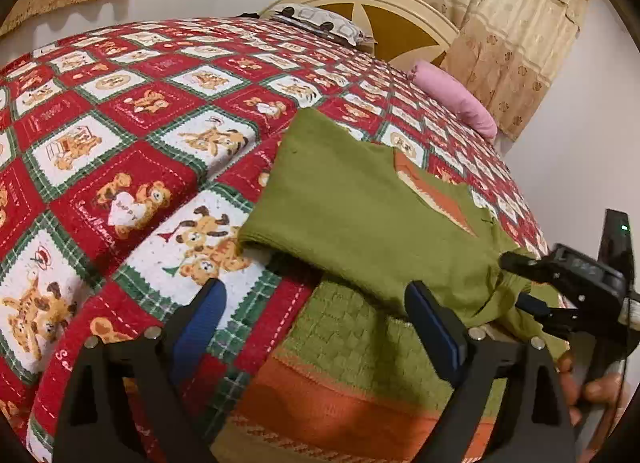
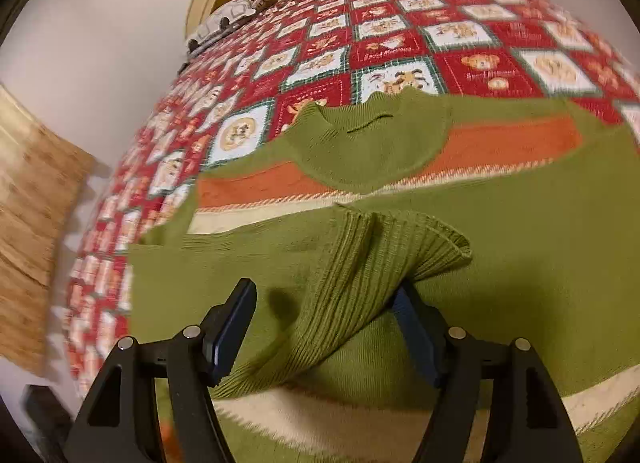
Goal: Fold small clothes
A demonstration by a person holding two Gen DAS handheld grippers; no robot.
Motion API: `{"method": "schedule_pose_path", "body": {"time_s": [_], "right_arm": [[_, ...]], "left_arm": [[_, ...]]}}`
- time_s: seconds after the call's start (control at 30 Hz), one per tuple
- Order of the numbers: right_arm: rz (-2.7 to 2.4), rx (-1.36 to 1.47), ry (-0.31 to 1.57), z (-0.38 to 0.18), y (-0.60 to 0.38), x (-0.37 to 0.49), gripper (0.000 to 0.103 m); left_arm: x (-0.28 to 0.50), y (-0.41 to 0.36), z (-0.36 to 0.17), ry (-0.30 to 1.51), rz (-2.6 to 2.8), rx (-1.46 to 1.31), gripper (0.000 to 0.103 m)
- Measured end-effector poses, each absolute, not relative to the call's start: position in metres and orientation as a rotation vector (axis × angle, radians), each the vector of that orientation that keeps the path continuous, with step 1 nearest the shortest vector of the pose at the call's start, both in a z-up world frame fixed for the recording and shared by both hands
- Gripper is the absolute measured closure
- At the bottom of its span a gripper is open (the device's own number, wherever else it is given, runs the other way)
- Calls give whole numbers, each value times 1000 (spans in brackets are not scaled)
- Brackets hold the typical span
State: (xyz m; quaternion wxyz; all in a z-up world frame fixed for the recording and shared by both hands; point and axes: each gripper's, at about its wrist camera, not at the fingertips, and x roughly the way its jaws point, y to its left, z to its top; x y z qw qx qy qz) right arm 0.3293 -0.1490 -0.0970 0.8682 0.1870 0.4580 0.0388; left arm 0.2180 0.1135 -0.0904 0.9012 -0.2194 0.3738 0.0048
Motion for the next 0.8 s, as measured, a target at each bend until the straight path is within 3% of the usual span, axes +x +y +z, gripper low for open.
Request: {"method": "schedule_pose_path", "body": {"time_s": [0.03, 0.07, 0.1, 0.4, 0.63, 0.8], "right_arm": [[67, 360, 946, -95, -144, 329, 54], [54, 322, 946, -92, -142, 330, 80], [67, 297, 949, -89, -140, 330, 90], [80, 289, 658, -26, -193, 284, 91], [-28, 229, 696, -62, -233, 269, 91], [-190, 151, 785, -93, -255, 261, 68]], "left_arm": [[217, 115, -90, 772, 7, -458, 8], [217, 116, -90, 771, 4, -464, 8], [217, 117, -90, 770, 2, -468, 8], [218, 118, -92, 770, 0, -473, 7], [219, 116, -92, 777, 8, -457, 6], [221, 115, -92, 780, 10, -451, 6]]}}
